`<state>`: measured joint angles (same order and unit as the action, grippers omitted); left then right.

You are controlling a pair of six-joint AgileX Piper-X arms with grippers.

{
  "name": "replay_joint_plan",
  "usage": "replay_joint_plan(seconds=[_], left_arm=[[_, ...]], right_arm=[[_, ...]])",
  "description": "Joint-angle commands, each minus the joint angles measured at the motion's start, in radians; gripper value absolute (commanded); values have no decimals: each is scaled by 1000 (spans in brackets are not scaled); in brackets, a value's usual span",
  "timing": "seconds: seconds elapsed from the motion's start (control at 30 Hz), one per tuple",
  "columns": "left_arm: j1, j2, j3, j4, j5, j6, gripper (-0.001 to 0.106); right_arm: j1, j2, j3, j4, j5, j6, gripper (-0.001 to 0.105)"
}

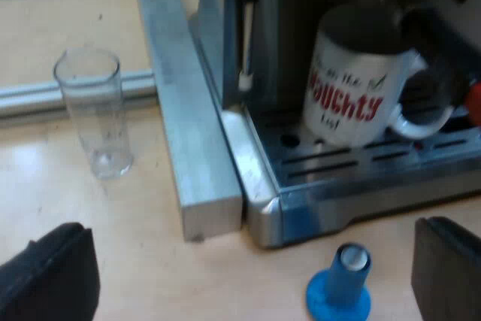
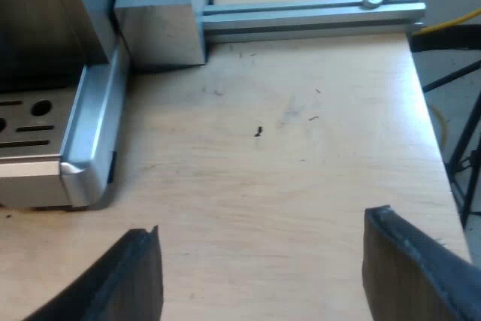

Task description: Remove mug from coffee machine

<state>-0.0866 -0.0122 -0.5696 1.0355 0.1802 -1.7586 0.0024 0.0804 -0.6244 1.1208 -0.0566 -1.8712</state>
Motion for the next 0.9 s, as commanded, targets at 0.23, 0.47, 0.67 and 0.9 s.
replay_joint_plan(seconds=[0.23, 0.47, 0.67, 0.9], left_arm=[[-109, 40, -35, -102, 41, -2, 86], [-194, 125, -30, -172, 110, 42, 86], [-198, 154, 27, -238, 168, 42, 86], [-198, 157, 145, -413, 228, 42, 86]], right_arm=[[139, 151, -87, 19, -39, -41, 59], [275, 252, -123, 20, -61, -45, 59], [376, 298, -118, -23, -61, -45, 59], [448, 305, -111, -149, -61, -45, 59]])
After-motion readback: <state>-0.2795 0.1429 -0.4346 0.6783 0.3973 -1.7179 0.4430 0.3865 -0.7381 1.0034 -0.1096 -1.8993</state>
